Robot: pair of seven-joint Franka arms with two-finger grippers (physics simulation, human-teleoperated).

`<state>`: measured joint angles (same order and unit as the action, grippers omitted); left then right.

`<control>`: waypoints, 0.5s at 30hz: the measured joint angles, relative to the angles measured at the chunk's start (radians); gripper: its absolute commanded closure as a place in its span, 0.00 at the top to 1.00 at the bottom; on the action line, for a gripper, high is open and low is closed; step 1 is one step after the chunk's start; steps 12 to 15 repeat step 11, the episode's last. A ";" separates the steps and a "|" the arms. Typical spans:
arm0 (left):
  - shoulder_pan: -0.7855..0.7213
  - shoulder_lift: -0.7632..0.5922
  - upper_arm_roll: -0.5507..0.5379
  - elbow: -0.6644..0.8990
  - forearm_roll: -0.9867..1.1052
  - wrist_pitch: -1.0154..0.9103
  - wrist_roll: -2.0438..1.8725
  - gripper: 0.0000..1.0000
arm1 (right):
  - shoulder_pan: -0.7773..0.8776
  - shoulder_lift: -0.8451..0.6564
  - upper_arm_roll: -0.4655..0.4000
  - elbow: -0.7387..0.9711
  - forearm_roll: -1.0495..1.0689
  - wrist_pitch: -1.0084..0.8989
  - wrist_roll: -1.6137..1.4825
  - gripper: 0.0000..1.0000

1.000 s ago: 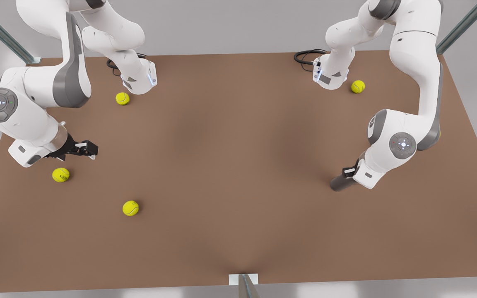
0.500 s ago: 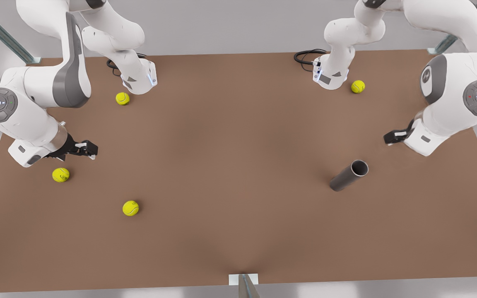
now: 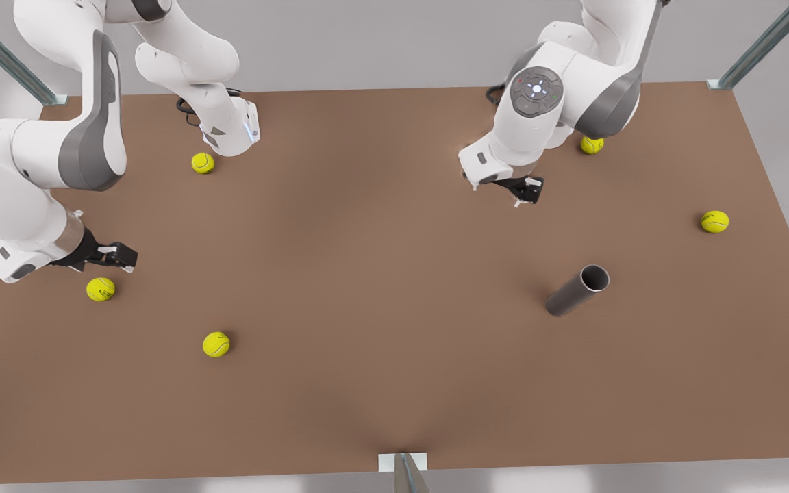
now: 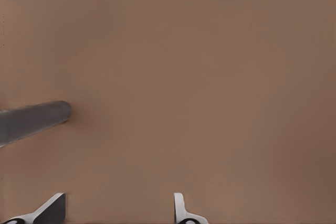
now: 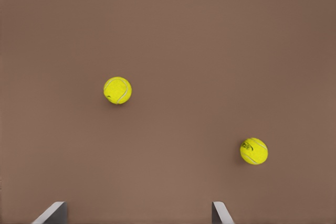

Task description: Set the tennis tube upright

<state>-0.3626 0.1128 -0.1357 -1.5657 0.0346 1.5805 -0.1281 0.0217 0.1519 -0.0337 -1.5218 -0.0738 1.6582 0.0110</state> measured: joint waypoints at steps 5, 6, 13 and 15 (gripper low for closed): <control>0.342 0.080 0.000 0.052 0.020 0.024 -0.001 1.00 | 0.008 -0.004 0.008 -0.001 0.003 -0.023 -0.005 1.00; 0.369 0.081 0.001 0.051 0.022 0.024 -0.001 1.00 | 0.008 -0.003 0.008 -0.001 0.003 -0.033 -0.005 1.00; 0.357 0.079 0.001 0.050 0.025 0.024 -0.001 1.00 | 0.010 0.000 0.008 -0.007 0.005 -0.044 -0.004 1.00; 0.357 0.079 0.001 0.050 0.025 0.024 -0.001 1.00 | 0.010 0.000 0.008 -0.007 0.005 -0.044 -0.004 1.00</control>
